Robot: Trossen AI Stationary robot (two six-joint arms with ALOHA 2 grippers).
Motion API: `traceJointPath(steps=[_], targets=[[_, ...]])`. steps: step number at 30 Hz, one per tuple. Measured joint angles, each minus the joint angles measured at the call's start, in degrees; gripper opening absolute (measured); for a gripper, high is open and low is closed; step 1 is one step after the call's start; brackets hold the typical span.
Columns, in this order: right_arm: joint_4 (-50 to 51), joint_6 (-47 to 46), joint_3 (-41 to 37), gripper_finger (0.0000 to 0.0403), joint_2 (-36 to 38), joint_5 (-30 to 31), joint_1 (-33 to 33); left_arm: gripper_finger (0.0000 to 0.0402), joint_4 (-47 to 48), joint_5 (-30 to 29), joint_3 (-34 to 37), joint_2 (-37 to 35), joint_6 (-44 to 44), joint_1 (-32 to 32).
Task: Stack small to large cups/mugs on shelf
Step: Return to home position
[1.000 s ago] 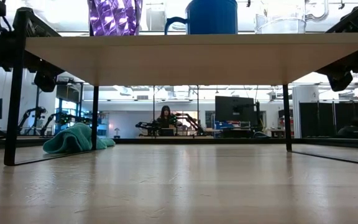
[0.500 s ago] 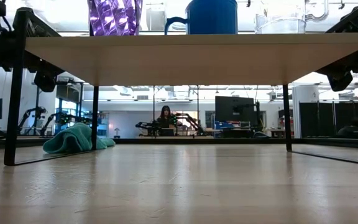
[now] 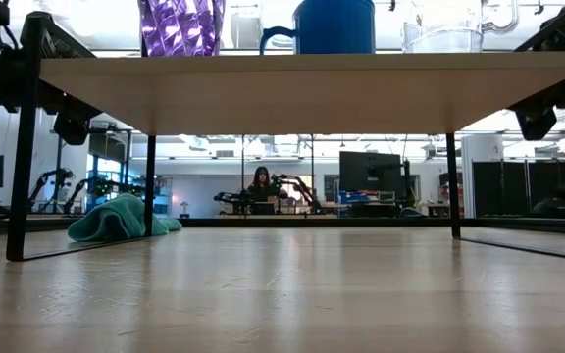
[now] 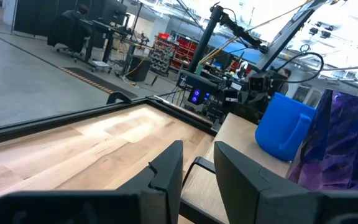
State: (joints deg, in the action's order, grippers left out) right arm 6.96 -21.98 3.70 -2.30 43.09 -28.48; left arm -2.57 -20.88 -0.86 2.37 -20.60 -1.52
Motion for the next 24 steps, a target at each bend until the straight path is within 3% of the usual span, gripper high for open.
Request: traceJointPath(steps=[14, 19, 24], targets=[[-2.63, 0.22, 0.09, 0.0059, 2.29, -1.48, -0.01, 0.0077, -0.31, 0.11, 0.07, 0.45, 0.02, 0.0], [-1.09, 6.9, 0.05, 0.0059, 2.31, -2.17, -0.01, 0.0077, -0.42, 0.09, 0.09, 0.55, 0.02, 0.0], [-1.91, 13.91, 0.02, 0.0059, 2.31, -12.31, -0.01, 0.0077, -0.44, 0.07, 0.09, 0.59, 0.02, 0.0]])
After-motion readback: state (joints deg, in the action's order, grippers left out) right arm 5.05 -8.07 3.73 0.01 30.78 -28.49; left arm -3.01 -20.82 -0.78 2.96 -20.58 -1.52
